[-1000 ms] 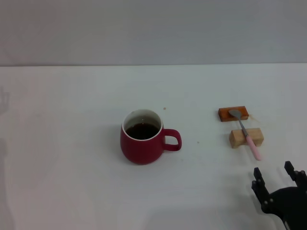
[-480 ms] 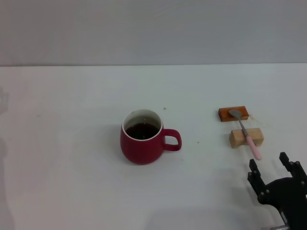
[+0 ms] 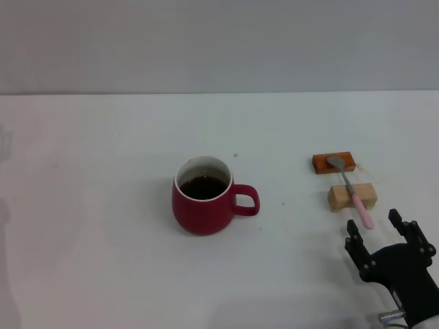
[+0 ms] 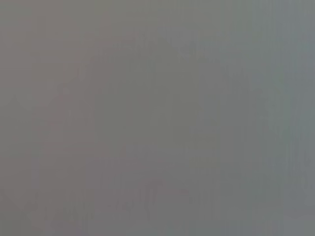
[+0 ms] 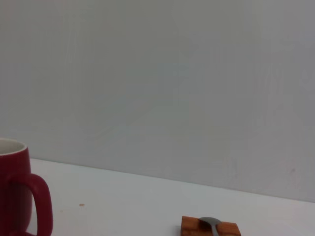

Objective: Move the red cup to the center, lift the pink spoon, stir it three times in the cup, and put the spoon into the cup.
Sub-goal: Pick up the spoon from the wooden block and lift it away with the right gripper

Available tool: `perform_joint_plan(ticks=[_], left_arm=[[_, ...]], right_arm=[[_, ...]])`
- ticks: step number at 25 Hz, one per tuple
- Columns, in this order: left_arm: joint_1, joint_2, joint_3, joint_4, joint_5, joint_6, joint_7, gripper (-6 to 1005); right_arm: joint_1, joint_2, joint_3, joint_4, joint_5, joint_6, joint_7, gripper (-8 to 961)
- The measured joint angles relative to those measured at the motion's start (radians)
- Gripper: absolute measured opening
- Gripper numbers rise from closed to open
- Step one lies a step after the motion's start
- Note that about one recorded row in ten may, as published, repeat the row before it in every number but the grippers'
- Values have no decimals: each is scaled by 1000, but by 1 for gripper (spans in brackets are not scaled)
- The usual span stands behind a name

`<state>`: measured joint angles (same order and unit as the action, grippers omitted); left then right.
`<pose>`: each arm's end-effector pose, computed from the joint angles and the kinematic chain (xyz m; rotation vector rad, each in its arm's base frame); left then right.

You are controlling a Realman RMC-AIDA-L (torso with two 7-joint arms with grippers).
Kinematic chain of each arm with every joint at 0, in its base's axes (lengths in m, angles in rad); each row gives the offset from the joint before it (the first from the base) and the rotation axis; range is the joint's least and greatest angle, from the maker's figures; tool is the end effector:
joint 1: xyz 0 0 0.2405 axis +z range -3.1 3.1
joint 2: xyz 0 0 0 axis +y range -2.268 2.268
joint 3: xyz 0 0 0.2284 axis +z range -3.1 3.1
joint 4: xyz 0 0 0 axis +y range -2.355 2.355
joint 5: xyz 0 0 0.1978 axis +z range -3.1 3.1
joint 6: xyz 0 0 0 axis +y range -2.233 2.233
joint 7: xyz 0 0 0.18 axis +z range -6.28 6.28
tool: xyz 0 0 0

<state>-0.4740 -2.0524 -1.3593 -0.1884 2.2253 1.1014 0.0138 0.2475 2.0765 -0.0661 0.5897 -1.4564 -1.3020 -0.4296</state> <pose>-0.3421 0.3685 0.0989 -1.0851 -0.6136 -0.6013 0.2744 0.2386 -0.0892 -1.7610 0.5409 0.4936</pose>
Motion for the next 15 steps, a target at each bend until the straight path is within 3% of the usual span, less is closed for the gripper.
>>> perform_joint_plan(ticks=[15], left_arm=[[-1, 2, -6, 3, 4, 0, 0, 802]], right_arm=[[34, 4, 26, -21, 7, 58, 39, 684]])
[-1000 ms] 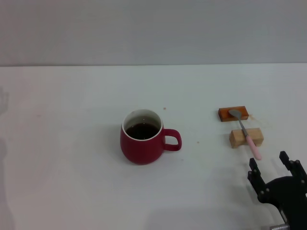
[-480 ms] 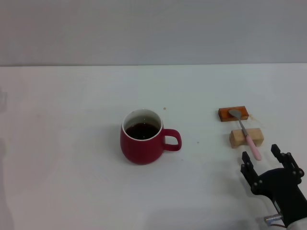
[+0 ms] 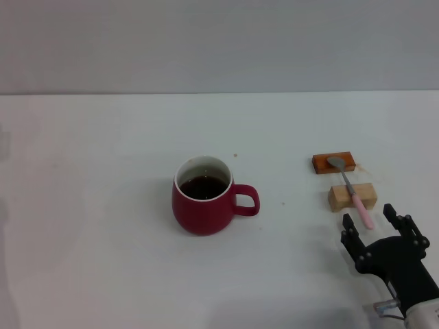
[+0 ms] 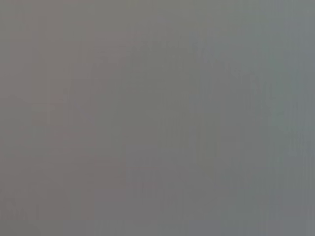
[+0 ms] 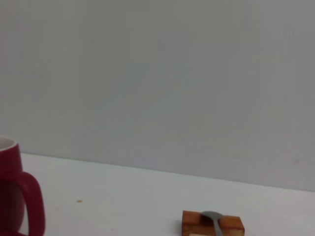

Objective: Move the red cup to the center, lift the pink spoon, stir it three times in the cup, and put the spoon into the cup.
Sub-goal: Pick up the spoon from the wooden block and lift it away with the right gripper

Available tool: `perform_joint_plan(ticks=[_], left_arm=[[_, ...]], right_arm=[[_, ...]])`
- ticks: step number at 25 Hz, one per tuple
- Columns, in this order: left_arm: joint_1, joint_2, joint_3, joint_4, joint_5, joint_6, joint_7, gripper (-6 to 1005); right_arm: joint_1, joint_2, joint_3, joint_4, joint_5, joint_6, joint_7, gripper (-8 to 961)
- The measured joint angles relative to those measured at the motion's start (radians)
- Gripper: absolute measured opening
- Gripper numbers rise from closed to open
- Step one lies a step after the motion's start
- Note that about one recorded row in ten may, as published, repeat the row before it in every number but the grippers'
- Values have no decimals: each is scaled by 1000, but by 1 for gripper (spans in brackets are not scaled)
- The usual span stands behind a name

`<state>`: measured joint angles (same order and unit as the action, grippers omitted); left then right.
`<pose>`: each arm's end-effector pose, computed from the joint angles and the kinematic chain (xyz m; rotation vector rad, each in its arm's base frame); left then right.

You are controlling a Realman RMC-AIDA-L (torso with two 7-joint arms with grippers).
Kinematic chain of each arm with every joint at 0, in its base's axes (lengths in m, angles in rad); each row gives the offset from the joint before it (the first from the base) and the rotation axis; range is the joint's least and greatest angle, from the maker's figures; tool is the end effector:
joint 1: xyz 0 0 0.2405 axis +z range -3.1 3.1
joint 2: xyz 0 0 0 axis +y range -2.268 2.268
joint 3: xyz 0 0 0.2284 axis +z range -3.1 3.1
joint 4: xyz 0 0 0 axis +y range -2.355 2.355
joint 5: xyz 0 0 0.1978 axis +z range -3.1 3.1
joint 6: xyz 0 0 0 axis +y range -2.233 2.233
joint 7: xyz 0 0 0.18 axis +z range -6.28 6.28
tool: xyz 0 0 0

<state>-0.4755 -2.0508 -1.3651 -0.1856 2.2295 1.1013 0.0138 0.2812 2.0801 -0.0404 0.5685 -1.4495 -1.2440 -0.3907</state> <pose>-0.3426 0.3686 0.1001 -1.0837 -0.6117 -0.5989 0.2765 0.2508 -0.0921 -1.7718 0.5788 0.4911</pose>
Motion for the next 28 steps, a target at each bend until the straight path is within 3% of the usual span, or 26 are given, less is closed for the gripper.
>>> perform_joint_plan(ticks=[28], left_arm=[[0, -3, 0, -3, -1, -6, -4, 802]], right_arm=[[37, 1, 7, -44, 0, 57, 52, 680]])
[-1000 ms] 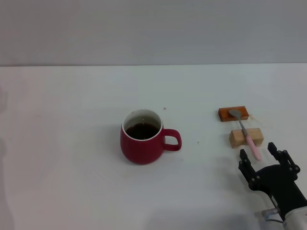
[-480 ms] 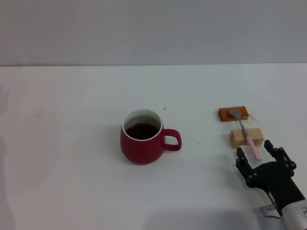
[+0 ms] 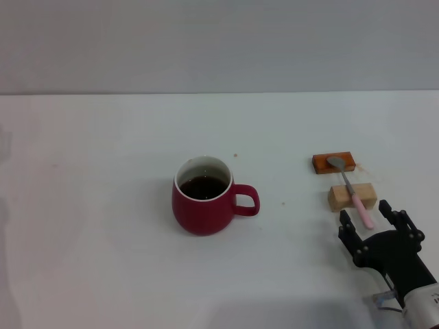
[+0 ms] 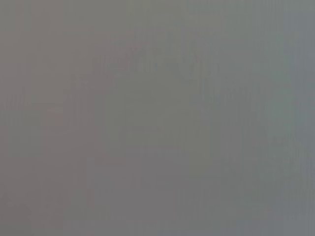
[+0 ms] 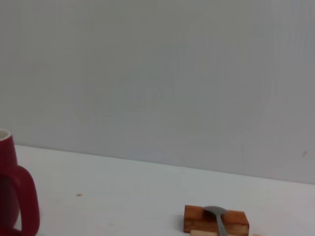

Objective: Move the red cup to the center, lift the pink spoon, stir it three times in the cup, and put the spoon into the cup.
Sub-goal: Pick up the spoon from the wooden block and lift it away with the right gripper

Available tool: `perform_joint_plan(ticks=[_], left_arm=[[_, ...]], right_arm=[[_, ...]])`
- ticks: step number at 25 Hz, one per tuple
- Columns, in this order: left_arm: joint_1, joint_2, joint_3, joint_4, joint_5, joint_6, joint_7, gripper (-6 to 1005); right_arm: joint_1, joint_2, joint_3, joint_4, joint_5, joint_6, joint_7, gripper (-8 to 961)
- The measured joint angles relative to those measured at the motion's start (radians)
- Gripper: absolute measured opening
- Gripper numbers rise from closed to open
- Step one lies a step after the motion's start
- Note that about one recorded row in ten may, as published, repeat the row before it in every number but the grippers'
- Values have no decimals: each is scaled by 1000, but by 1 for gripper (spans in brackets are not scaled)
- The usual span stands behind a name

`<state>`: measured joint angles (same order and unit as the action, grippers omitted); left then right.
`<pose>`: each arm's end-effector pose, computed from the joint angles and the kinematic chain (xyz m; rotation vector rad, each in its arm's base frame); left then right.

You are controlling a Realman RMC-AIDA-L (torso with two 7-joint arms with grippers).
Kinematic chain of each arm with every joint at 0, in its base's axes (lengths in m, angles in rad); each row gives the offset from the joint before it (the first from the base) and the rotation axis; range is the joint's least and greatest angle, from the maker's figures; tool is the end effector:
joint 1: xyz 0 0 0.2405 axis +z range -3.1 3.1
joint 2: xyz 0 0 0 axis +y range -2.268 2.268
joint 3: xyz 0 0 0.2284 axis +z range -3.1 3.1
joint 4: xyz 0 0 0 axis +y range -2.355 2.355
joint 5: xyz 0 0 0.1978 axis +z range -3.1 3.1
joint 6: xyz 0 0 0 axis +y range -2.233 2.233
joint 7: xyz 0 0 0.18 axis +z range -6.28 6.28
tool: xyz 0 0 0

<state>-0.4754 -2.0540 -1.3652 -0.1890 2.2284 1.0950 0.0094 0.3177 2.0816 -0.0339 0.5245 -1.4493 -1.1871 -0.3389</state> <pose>-0.3423 0.3690 0.0979 -1.0842 -0.6226 -0.6043 0.2813 0.2627 -0.0937 -1.7985 0.5971 0.4804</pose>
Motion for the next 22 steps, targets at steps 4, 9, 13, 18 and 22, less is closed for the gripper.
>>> perform_joint_plan(ticks=[4, 9, 13, 18, 22], left_arm=[[5, 0, 0, -3, 1, 0, -2, 802], [11, -2, 0, -4, 2, 4, -5, 802], [13, -3, 0, -4, 2, 5, -5, 802], [17, -3, 0, -4, 2, 6, -5, 802], [19, -3, 0, -4, 2, 6, -6, 802]], right_arm=[[0, 0, 5, 0, 0, 0, 0, 679], [0, 0, 6, -1, -3, 0, 0, 678], [0, 0, 6, -2, -7, 0, 0, 561], [2, 0, 6, -2, -7, 0, 0, 473], [8, 0, 6, -2, -3, 4, 0, 460]])
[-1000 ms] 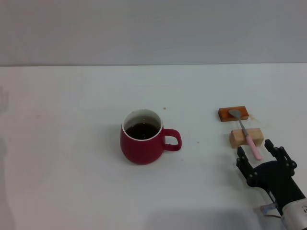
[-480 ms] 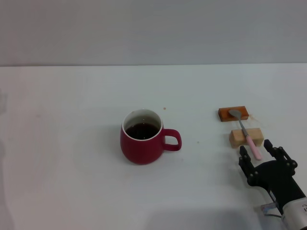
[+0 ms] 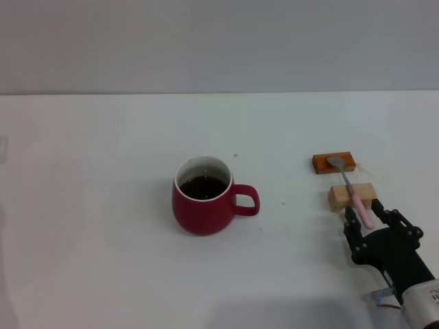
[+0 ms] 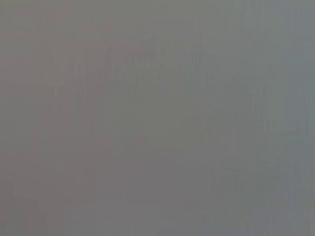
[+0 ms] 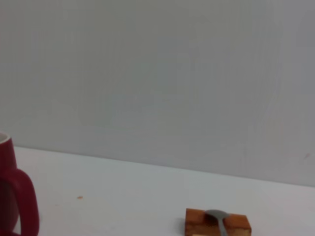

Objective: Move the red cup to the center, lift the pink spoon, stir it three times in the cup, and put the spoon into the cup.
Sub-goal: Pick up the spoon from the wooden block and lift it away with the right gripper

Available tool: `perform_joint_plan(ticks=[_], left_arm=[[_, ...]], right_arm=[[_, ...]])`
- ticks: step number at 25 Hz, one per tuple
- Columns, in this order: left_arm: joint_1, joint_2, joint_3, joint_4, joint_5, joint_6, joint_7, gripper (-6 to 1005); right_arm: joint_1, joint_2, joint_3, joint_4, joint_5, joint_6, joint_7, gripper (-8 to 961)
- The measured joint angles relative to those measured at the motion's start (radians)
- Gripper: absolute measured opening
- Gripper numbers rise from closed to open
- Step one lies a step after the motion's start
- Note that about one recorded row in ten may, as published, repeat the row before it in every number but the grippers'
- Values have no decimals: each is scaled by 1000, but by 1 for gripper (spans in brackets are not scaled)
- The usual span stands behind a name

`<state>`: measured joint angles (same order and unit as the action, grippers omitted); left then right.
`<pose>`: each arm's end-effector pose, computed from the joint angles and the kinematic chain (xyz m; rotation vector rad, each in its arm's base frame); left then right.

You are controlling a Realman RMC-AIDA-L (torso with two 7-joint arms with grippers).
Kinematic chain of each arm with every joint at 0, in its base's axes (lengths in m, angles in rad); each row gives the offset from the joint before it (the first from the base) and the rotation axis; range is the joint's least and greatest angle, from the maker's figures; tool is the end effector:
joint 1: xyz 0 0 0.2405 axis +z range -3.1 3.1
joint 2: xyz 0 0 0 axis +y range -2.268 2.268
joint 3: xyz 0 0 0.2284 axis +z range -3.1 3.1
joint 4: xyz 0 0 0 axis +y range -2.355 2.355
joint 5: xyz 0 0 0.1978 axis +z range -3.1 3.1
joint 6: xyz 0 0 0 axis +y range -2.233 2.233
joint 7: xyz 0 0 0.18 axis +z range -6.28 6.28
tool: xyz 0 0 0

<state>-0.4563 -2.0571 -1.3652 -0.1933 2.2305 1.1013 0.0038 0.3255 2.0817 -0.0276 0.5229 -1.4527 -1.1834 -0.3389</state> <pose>-0.3468 0.3628 0.0972 -1.0757 -0.6310 -0.6015 0.2796 0.2656 -0.0935 -1.7999 0.5911 0.4837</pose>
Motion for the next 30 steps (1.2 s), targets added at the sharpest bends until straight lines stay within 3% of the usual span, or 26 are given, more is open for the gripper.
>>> perform_joint_plan(ticks=[30], left_arm=[[3, 0, 0, -1, -3, -1, -1, 802]], right_arm=[[15, 3, 38, -6, 0, 51, 0, 370]])
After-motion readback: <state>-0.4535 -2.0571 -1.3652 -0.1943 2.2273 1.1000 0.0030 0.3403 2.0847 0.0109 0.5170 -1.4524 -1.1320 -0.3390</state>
